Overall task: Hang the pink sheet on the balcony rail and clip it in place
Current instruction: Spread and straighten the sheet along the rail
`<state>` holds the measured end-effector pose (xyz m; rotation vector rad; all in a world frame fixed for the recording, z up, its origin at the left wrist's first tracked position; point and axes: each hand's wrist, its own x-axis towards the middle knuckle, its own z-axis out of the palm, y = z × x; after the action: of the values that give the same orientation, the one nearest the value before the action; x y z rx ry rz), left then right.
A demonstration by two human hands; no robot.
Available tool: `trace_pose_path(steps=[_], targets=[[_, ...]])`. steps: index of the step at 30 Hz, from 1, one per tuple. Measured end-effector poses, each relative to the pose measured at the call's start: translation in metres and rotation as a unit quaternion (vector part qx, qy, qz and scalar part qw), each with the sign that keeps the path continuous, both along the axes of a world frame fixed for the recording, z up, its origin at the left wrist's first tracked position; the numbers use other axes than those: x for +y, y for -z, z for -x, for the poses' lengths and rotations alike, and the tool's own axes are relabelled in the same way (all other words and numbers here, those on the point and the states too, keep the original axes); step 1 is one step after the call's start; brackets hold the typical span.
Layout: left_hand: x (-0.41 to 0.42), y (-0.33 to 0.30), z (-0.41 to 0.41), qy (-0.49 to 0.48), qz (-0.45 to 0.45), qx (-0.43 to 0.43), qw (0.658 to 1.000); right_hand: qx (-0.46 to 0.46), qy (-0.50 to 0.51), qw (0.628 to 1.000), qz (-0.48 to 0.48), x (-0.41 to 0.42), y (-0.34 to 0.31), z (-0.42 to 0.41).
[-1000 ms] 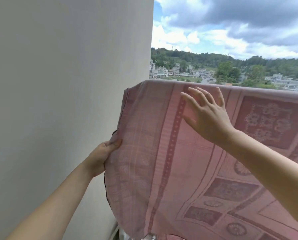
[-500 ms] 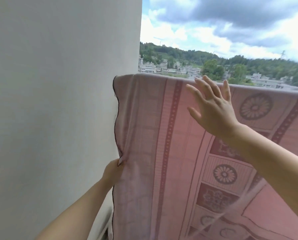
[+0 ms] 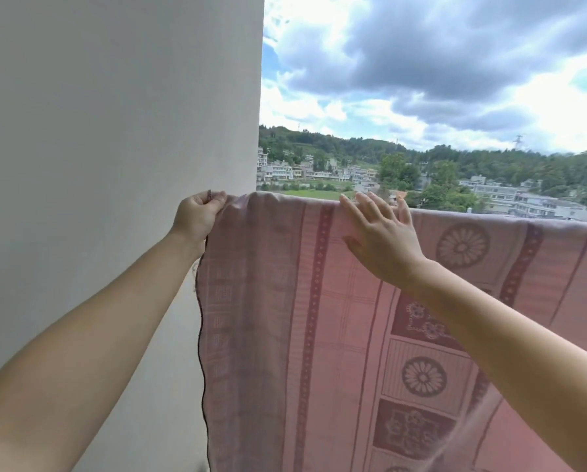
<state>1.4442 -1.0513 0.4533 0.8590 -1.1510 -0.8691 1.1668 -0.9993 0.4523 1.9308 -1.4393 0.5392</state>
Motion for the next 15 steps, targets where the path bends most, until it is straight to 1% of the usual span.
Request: trace_pose_path(steps=[1,4,7,10,12,13,15], targets=[[-0.002,0.011,-0.001,-0.011,-0.006,0.019,1.000,0.006,0.000,1.000,0.005,0.000,0.003,0.003],[-0.007,0.051,-0.002,-0.019,-0.026,0.032,0.999,0.041,-0.001,0.999,0.014,0.002,0.015,0.010],[-0.005,0.056,0.008,-0.018,-0.039,0.079,0.996,0.070,-0.001,0.997,0.014,0.007,0.026,0.015],[-0.010,0.058,0.011,-0.027,-0.040,0.092,0.995,0.080,0.016,0.996,-0.043,0.019,0.042,0.017],[-0.013,0.065,0.007,-0.026,-0.029,0.070,0.997,0.084,0.019,0.994,-0.071,0.027,0.057,0.022],[-0.015,0.068,0.004,-0.025,-0.030,0.064,0.997,0.084,0.004,0.995,-0.062,0.032,0.063,0.025],[-0.018,0.069,-0.003,-0.016,-0.025,0.064,0.998,0.075,-0.021,0.997,-0.006,0.043,0.060,0.038]])
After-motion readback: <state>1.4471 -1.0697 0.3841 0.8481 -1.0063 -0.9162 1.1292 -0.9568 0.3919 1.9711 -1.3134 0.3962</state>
